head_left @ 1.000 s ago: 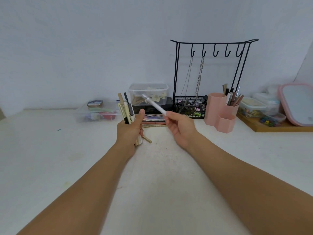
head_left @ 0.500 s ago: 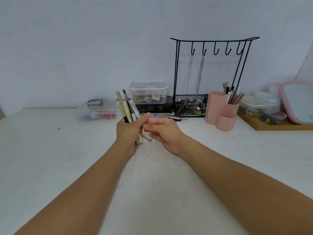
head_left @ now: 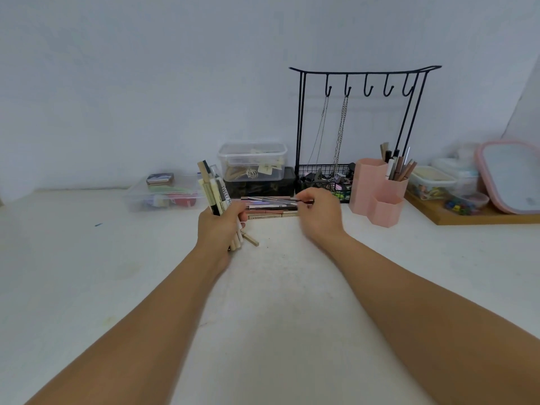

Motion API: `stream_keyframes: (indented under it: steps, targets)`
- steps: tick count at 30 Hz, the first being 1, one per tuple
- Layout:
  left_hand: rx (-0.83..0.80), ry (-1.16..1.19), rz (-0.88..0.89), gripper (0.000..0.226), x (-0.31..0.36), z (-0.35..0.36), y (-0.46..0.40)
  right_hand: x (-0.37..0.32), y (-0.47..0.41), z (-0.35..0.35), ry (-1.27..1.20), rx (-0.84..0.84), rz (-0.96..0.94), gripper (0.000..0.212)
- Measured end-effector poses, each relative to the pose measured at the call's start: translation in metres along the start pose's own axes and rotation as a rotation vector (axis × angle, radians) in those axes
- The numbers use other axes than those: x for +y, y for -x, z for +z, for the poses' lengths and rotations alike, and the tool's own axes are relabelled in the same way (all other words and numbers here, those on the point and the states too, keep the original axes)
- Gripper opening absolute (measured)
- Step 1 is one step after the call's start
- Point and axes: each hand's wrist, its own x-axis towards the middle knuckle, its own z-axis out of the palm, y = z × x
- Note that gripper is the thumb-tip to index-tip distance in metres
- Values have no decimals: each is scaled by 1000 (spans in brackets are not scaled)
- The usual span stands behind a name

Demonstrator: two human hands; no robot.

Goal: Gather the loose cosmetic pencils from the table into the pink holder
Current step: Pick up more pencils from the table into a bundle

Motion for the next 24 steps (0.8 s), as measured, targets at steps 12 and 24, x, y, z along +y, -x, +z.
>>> stream_keyframes:
  steps: [12,24]
  targets:
    - [-66,-142,30,28,-5,0,1,29,-19,-12,206,-67,127,13]
    - [-62,-167,24,41,-2,1,5,20,-13,-9,-359,46,205,9]
